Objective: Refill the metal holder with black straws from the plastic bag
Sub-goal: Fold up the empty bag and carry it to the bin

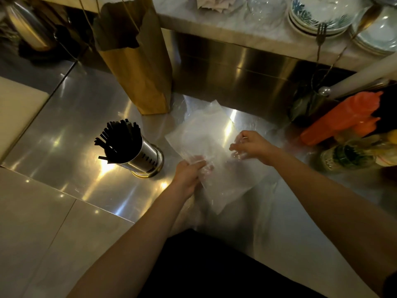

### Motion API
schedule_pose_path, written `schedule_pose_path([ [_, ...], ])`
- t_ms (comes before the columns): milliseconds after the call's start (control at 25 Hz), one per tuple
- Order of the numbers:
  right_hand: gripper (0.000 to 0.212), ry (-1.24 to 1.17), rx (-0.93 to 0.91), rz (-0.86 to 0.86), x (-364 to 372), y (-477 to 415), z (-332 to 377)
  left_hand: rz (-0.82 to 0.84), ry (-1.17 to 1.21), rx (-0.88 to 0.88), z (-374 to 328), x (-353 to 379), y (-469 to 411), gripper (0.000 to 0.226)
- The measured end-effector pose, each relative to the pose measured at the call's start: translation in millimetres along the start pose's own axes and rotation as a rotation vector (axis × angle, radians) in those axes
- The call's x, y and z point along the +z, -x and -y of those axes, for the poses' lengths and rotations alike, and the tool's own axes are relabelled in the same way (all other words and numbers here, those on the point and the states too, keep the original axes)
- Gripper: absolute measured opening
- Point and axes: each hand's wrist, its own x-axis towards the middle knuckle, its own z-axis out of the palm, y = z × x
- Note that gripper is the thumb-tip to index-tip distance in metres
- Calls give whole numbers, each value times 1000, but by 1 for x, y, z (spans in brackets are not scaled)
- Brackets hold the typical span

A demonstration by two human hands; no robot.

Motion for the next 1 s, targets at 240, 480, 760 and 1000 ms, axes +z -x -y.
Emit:
schedule_pose_path([
  [240,14,-281,-37,103,-18,51,16,164,-21,94,-30,-19,22,16],
  [480,28,-367,-91,149,-27,94,17,460,-189,72,-53,-41,59,36],
  [760,25,-504,-131,180,-9,134,36,496,-426,300,-78,-64,92,38],
  [1000,27,-467,-203,98,30,164,61,461,-623,748,-105,-106,128,32],
])
